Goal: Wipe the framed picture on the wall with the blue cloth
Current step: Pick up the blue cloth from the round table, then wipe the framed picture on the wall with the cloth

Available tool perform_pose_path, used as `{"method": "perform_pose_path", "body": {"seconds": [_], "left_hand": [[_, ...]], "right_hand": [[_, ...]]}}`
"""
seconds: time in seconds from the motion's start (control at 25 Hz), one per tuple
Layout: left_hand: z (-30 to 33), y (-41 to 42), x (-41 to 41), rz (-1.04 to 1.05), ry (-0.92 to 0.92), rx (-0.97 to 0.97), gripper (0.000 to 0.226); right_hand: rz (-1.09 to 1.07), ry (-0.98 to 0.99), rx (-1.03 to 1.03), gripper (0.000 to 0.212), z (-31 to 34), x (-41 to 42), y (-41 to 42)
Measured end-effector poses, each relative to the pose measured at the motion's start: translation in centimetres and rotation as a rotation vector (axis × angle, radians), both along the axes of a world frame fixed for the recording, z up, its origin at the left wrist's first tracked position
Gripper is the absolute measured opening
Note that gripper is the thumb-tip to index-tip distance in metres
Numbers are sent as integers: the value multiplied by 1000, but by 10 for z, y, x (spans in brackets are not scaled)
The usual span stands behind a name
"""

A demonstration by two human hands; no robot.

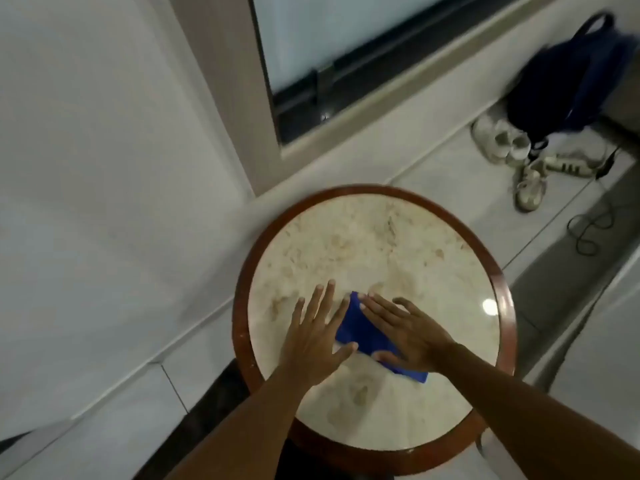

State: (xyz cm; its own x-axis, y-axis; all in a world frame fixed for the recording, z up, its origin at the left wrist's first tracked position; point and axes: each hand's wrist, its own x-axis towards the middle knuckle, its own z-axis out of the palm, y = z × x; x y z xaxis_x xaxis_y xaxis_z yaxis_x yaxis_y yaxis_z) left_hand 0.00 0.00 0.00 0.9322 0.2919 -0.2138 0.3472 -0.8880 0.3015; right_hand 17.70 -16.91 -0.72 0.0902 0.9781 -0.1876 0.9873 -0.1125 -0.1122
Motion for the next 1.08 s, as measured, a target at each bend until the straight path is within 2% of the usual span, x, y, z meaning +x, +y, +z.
{"method": "perform_pose_path", "body": {"seconds": [0.12, 0.24, 0.36, 0.52, 0.6, 0.76, 0.96, 1.08], "left_hand": [[-54, -8, 21, -56, 5, 68, 84], [-77, -8, 27, -62, 43, 76, 83], [-65, -7, 27, -85, 70, 128, 81], [-13, 8, 24, -47, 155, 195, 84], [32, 27, 17, 32, 145, 182, 88], [147, 65, -4, 82, -27, 229, 88], [336, 126, -38, 120, -278, 338, 82], [468, 162, -64, 131, -457, 494, 79]], "right_hand": [[3, 6, -17, 90, -55, 0, 2], [-76, 19, 87, 73, -76, -7, 0], [-82, -7, 149, 60, -68, -9, 0], [-234, 30, 222, 55, -32, -29, 11], [-289, 42, 293, 52, 6, -38, 26], [-287, 64, 438, 57, 109, -56, 69], [-166, 79, 742, 67, 298, -74, 155], [-117, 69, 965, 68, 431, -90, 212]]}}
